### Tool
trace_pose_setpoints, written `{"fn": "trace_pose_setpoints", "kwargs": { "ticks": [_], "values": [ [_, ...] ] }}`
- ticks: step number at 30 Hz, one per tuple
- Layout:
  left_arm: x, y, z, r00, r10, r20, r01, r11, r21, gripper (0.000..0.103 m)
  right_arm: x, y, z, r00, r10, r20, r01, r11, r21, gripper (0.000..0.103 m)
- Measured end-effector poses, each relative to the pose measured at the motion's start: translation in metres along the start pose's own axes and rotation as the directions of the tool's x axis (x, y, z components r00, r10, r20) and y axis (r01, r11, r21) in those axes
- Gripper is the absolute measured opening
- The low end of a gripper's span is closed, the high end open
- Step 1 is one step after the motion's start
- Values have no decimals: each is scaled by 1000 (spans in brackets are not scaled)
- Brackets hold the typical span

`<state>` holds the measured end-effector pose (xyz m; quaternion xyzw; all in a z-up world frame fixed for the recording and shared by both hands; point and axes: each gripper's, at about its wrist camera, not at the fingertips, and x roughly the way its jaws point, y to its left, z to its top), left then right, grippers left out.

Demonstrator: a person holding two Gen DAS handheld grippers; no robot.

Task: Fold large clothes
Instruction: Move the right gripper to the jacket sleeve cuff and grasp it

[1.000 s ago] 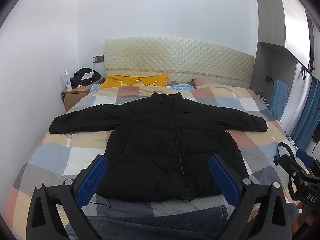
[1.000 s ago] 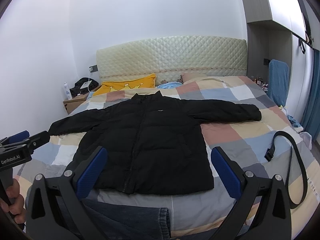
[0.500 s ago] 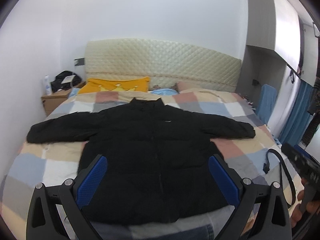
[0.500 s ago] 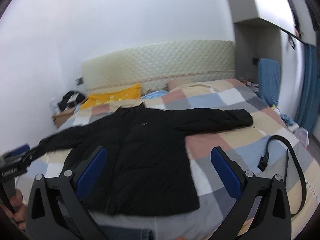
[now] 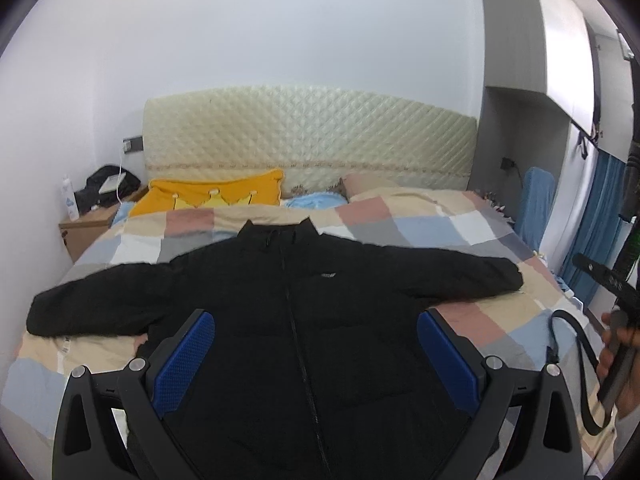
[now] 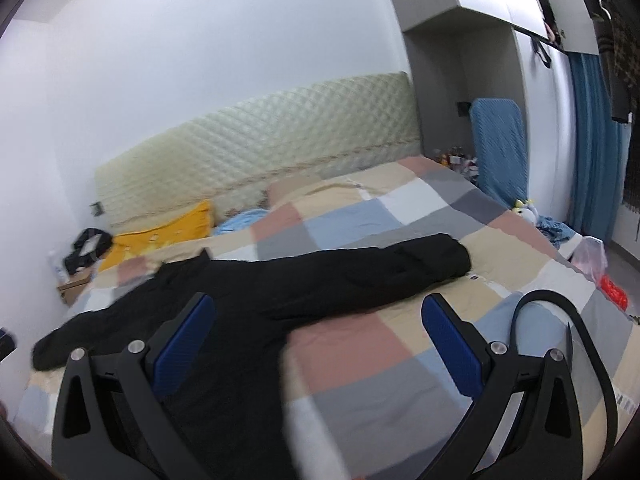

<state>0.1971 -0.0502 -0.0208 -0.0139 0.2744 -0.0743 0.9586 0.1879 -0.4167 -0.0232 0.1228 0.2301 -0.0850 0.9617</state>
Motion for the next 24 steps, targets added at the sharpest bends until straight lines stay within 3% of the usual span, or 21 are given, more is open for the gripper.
{"fn": "trace_pose_setpoints", "kwargs": {
  "ticks": [9, 12, 14, 16, 19, 21, 24],
  "values": [
    [66, 17, -28, 995, 25, -95, -28, 999, -31, 103, 157, -85, -3, 993, -7, -116, 31, 978, 206, 99],
    [83, 22, -36, 992, 38, -118, -42, 999, -32, 102, 216, -117, -4, 981, -137, -137, 162, 967, 198, 98],
    [98, 26, -42, 988, 58, -143, -63, 998, -28, 102, 253, -144, -7, 970, -177, -165, 213, 948, 237, 97],
    [114, 31, -47, 983, 75, -170, -81, 996, -26, 103, 279, -173, -13, 966, -177, -186, 230, 919, 321, 97],
    [136, 41, -50, 968, 121, -218, -133, 990, -40, 102, 320, -216, -32, 960, -163, -227, 255, 843, 474, 97],
    [153, 48, -53, 960, 135, -247, -151, 987, -50, 102, 337, -228, -44, 968, -114, -225, 220, 817, 533, 96],
    [169, 54, -57, 951, 145, -274, -165, 985, -52, 103, 357, -228, -47, 977, -93, -193, 182, 834, 520, 93]
  ]
}}
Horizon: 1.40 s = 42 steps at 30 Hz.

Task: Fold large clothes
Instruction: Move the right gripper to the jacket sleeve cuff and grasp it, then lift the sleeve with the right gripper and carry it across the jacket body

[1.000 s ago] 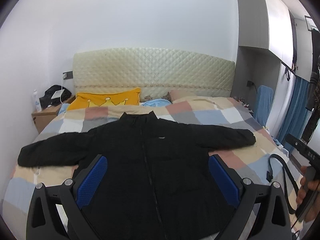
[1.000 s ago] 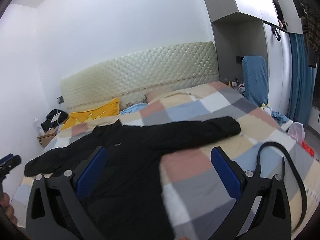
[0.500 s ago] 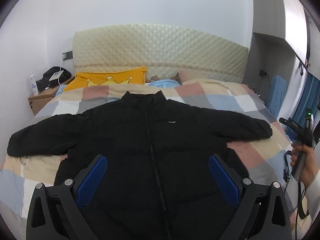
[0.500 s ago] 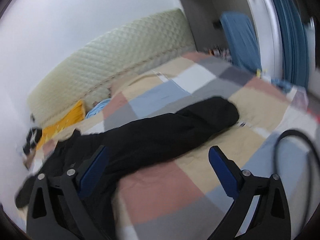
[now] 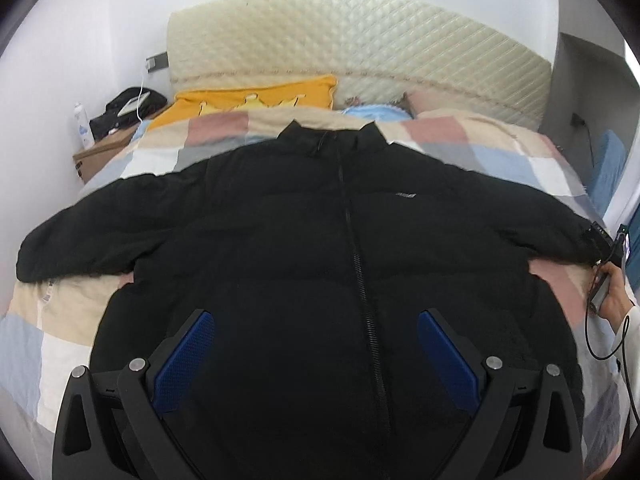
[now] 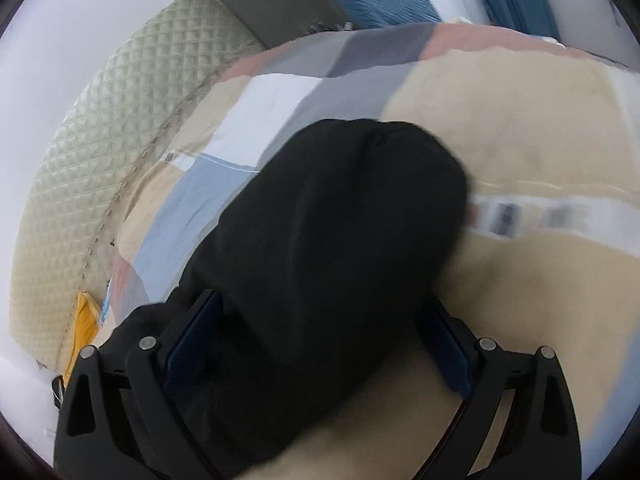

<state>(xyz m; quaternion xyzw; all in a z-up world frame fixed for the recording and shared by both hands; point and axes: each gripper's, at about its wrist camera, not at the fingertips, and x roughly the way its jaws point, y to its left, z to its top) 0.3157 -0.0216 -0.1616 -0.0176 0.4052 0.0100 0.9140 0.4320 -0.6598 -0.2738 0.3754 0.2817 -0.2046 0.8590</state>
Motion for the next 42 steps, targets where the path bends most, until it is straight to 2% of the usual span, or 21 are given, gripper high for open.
{"fn": "trace_pose_setpoints", "kwargs": {
  "ticks": [1, 2, 3, 4, 6, 7, 9, 13, 16, 20, 24, 27, 30, 33, 37, 42],
  "values": [
    [6, 0, 0, 1000, 5, -9, -5, 1000, 4, 103, 4, 5, 2, 1000, 2, 19, -2, 999, -38, 91],
    [8, 0, 0, 1000, 8, -10, -8, 1000, 7, 102, 6, 10, 3, 999, -1, 44, 5, 997, -82, 82],
    [11, 1, 0, 1000, 15, -10, -15, 1000, 12, 102, 8, 14, 5, 998, 0, 68, 7, 994, -105, 69],
    [13, 2, 0, 1000, 21, -11, -21, 1000, 15, 102, 10, 14, 8, 996, 5, 88, 3, 995, -96, 61],
    [15, 3, -1, 999, 35, -11, -35, 999, 19, 102, 7, 15, 15, 991, 9, 137, 2, 996, -85, 30],
    [17, 4, -1, 999, 41, -13, -41, 999, 17, 102, 6, 18, 18, 987, -16, 160, 36, 992, -124, 24],
    [20, 8, -1, 999, 43, -24, -43, 999, 8, 102, 6, 23, 30, 983, -43, 179, 76, 980, -183, 19],
    [16, 13, -9, 998, 52, -24, -51, 998, 31, 102, -7, 28, 44, 977, -75, 197, 114, 974, -195, 17],
    [4, 16, -15, 994, 105, 7, -105, 993, 63, 102, -23, 38, 49, 973, -83, 214, 122, 976, -179, 15],
    [-18, 18, -11, 997, 65, 53, -67, 997, 48, 103, -54, 59, 61, 969, -69, 237, 111, 979, -170, 15],
    [-41, 26, -15, 993, 12, 116, -14, 1000, 20, 102, -101, 110, 69, 954, -63, 294, 140, 959, -247, 15],
    [-51, 36, -21, 991, 22, 129, -22, 1000, -2, 102, -139, 156, 70, 942, -26, 335, 137, 940, -312, 17],
    [-66, 45, -24, 988, 28, 153, -27, 1000, -8, 102, -179, 199, 69, 935, 39, 353, 88, 937, -339, 22],
    [-82, 50, -28, 982, 43, 186, -42, 999, -8, 103, -217, 251, 64, 926, 117, 358, 43, 912, -408, 23],
    [-99, 59, -34, 980, 13, 200, -11, 1000, -13, 102, -260, 313, 45, 913, 200, 357, -6, 879, -477, 23],
    [-110, 67, -44, 973, -26, 229, 29, 1000, -10, 102, -290, 375, 8, 904, 282, 322, -79, 849, -522, 23]
  ]
}}
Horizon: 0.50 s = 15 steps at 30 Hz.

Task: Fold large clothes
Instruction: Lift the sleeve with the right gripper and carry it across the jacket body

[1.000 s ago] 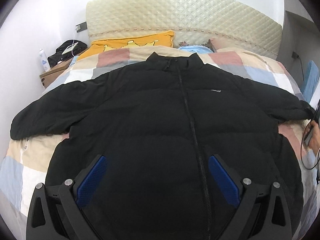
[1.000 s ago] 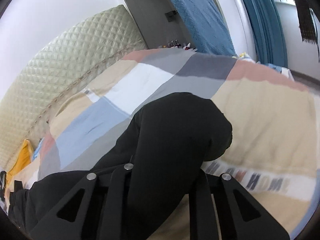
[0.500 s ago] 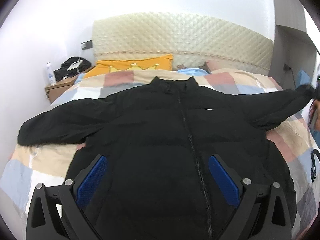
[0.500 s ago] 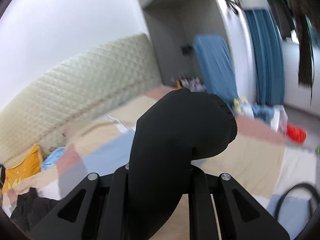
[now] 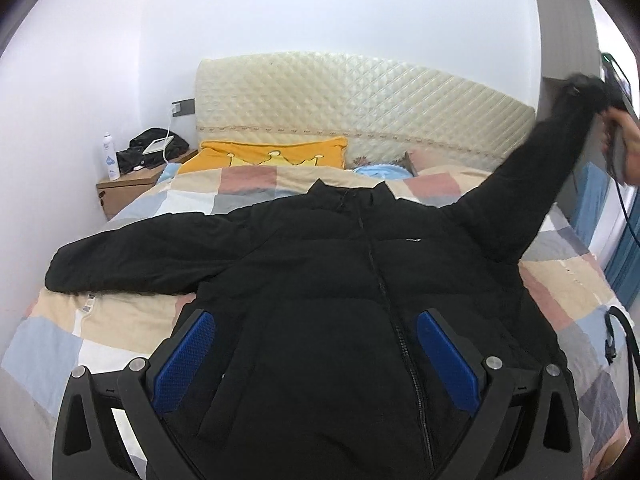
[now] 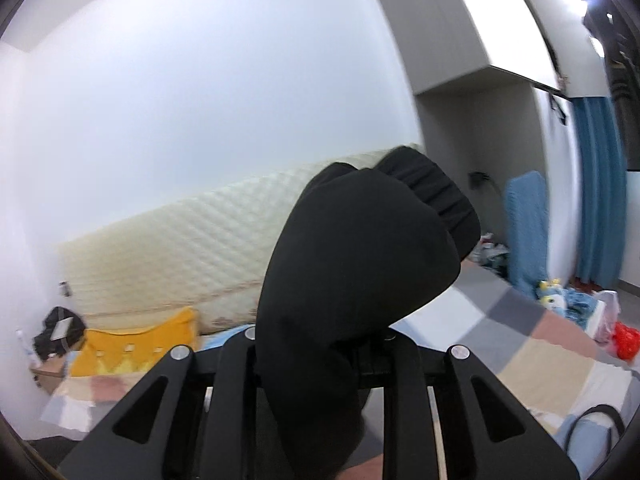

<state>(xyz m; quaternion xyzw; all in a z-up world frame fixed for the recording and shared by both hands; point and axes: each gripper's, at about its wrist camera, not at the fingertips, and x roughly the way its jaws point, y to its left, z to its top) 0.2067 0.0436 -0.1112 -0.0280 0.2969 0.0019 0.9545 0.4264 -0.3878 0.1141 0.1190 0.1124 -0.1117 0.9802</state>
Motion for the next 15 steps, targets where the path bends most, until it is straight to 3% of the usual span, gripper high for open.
{"fn": "trace_pose_setpoints", "kwargs": {
  "ticks": [8, 15],
  "values": [
    [-10, 16, 1, 998, -57, 9, 58, 998, -32, 102, -10, 130, -32, 990, 136, -36, -139, 986, -90, 23],
    [-26, 46, 3, 998, -17, 65, 21, 998, -67, 103, 11, 246, -115, 958, 250, -140, -272, 946, -175, 23]
  ]
}}
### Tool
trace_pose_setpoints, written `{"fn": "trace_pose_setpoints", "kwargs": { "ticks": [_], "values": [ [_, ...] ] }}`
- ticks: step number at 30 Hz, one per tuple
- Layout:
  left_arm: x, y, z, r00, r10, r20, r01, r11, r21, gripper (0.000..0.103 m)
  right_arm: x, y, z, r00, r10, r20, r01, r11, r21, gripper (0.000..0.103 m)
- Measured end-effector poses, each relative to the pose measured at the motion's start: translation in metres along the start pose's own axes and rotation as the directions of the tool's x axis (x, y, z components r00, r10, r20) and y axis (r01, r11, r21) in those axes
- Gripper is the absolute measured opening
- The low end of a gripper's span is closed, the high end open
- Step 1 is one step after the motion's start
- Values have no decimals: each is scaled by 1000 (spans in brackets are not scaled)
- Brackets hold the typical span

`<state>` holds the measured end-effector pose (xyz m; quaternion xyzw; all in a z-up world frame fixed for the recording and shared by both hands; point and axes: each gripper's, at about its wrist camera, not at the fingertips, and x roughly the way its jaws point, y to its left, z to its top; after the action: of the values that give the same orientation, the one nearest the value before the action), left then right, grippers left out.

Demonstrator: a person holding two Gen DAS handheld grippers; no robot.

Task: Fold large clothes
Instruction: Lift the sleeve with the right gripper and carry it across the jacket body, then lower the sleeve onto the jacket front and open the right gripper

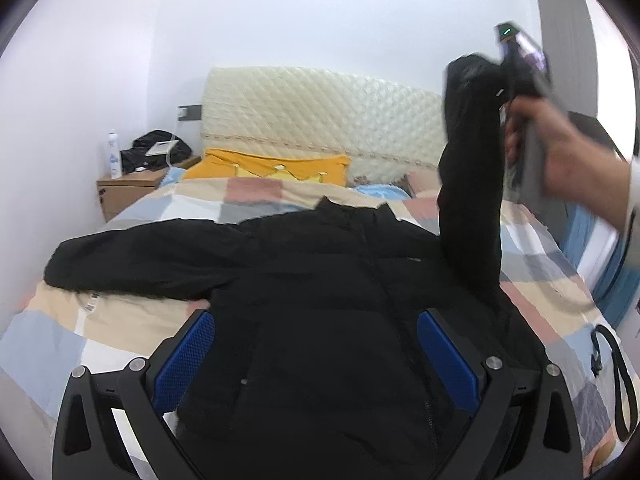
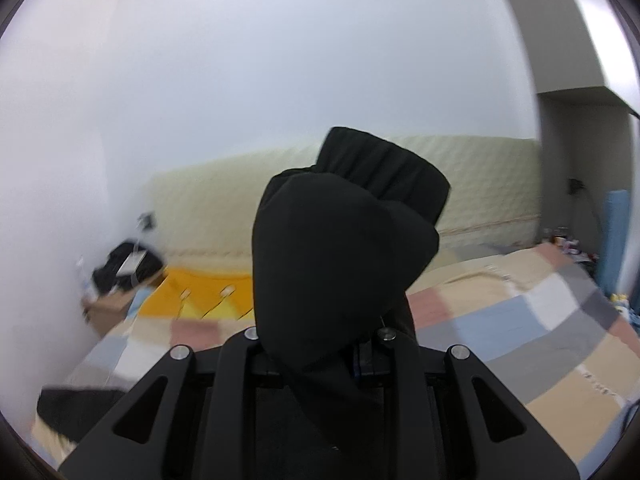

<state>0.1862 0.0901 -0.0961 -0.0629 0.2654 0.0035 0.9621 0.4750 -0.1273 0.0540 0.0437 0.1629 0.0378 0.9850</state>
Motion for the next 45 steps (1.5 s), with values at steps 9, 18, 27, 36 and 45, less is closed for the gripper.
{"fn": "trace_pose_setpoints", "kwargs": {
  "ticks": [9, 18, 27, 36, 45],
  "values": [
    [17, 29, -2, 998, 57, -22, -58, 997, -43, 102, 70, 113, -117, 979, 157, -130, -166, 984, -63, 23],
    [51, 42, -13, 996, 25, -83, -30, 997, -68, 102, 128, 153, -233, 922, 215, -322, -253, 964, -82, 23],
    [72, 55, -16, 992, 33, -126, -44, 995, -90, 102, 164, 155, -288, 860, 177, -479, -260, 959, -113, 26],
    [84, 61, -21, 985, 71, -158, -84, 993, -81, 102, 134, 149, -261, 836, 225, -500, -300, 951, -75, 69],
    [64, 56, -15, 992, 57, -114, -67, 994, -84, 102, 57, 126, -200, 880, 268, -393, -332, 938, -102, 78]
  ]
}}
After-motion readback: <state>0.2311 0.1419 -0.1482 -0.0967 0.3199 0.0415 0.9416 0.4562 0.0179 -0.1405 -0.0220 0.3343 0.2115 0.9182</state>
